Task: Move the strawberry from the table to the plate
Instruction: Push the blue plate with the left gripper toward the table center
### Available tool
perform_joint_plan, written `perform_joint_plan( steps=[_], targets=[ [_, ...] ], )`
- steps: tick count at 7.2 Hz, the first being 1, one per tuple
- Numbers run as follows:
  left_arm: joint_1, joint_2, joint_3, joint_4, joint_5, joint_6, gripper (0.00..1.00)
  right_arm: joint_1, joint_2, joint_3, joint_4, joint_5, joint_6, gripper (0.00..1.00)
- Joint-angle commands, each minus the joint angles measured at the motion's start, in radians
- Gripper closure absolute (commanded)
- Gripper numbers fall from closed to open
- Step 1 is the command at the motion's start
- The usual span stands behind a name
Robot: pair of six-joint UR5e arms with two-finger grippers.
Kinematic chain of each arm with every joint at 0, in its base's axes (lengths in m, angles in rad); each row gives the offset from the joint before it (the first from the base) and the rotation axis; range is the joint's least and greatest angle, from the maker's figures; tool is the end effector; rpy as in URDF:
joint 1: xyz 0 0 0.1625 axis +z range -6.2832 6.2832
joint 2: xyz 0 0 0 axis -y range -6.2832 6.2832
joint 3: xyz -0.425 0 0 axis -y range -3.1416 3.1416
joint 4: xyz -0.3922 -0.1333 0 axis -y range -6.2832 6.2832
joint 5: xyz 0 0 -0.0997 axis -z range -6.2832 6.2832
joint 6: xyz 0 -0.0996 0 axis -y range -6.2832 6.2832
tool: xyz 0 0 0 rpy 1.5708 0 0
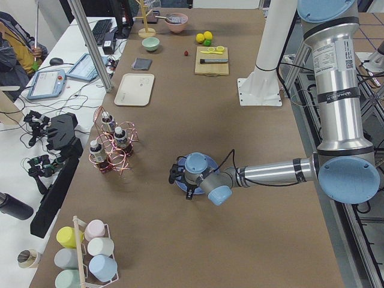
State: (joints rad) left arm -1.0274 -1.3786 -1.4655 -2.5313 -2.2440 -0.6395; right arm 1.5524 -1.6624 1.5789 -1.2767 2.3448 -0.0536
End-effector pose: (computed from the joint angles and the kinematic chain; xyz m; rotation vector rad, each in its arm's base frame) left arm 0.1564 -0.3966 0.6946 0.1676 0.8920 0.1336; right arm 0.0551 -0.4654 0.6672 0.2137 -0.7680 -0.1496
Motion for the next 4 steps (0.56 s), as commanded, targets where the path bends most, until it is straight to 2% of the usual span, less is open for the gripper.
perform_joint_plan(
  steps=[1,2,3,4],
  targets=[
    [0.010,0.000,0.019,-0.001,-0.002,0.001,1.00,0.000,0.000,0.021,0.003,0.004,0.003,0.00],
    [0.010,-0.004,0.007,0.002,-0.037,0.006,1.00,0.000,-0.002,0.035,0.002,0.007,0.004,0.00],
    [-0.006,-0.005,-0.019,0.003,-0.136,0.009,1.00,0.000,-0.002,0.036,0.002,0.007,0.006,0.00],
    [-0.023,-0.005,-0.086,0.067,-0.187,-0.002,1.00,0.000,0.000,0.035,0.002,0.005,0.006,0.00]
  ],
)
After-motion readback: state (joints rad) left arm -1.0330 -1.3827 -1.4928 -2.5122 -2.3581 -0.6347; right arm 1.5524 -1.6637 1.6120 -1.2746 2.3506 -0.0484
